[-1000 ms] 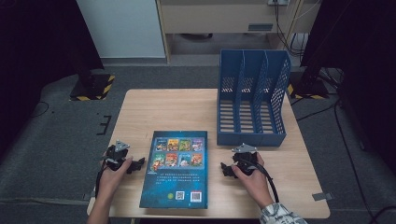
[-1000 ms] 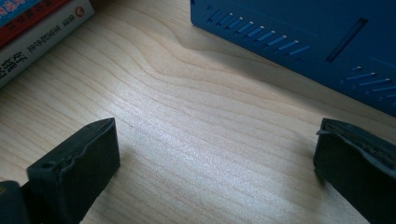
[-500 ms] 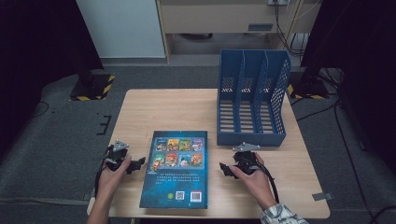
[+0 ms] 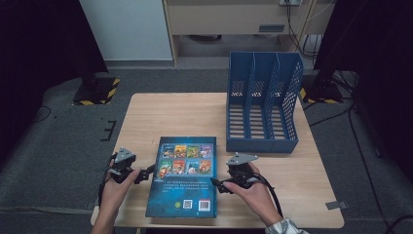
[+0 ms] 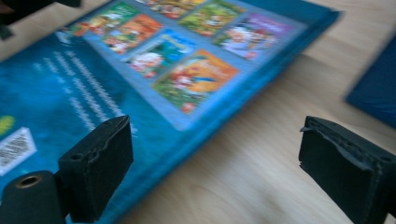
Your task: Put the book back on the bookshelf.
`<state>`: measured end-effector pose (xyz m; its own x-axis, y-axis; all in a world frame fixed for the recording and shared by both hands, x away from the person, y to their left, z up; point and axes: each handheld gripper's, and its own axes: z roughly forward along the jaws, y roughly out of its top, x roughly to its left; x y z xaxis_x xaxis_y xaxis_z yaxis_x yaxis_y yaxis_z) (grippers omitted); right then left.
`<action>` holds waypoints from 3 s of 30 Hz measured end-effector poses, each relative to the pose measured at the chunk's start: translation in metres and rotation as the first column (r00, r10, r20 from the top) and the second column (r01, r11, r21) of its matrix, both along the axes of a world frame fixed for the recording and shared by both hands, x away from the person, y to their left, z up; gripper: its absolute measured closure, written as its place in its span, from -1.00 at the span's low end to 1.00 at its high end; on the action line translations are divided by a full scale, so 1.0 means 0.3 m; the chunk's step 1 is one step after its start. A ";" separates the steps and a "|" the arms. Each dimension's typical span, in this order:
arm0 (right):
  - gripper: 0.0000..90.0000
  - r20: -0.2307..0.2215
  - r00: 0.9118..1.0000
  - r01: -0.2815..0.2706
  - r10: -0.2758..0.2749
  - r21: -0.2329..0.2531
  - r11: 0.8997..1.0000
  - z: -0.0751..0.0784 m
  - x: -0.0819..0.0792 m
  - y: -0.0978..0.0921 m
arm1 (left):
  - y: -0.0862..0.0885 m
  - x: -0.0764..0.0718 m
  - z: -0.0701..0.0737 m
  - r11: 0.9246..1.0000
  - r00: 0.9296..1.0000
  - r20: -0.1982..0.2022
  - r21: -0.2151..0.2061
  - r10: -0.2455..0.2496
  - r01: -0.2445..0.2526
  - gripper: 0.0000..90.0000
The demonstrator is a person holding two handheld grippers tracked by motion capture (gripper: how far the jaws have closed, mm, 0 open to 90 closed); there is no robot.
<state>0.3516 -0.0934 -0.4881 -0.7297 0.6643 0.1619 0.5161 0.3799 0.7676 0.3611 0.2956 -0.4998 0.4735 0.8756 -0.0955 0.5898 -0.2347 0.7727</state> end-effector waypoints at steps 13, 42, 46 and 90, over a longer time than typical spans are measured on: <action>-0.85 -0.035 0.997 -0.063 0.064 0.023 0.998 -0.046 0.023 0.104 | -0.085 0.000 -0.019 0.993 0.992 -0.048 -0.023 -0.117 0.116 -0.89; -1.00 -0.076 0.996 -0.037 0.041 0.049 0.998 -0.089 0.075 0.106 | -0.112 0.034 -0.058 0.964 0.961 -0.160 -0.178 -0.226 0.197 -0.94; -0.99 -0.100 0.994 -0.047 0.054 0.070 0.996 -0.097 0.082 0.107 | -0.113 0.035 -0.056 0.965 0.960 -0.163 -0.175 -0.226 0.197 -0.94; -0.43 -0.030 1.000 0.002 -0.002 -0.015 1.000 0.115 0.177 0.166 | -0.057 0.066 0.146 0.986 0.989 -0.040 -0.096 -0.140 0.136 -0.35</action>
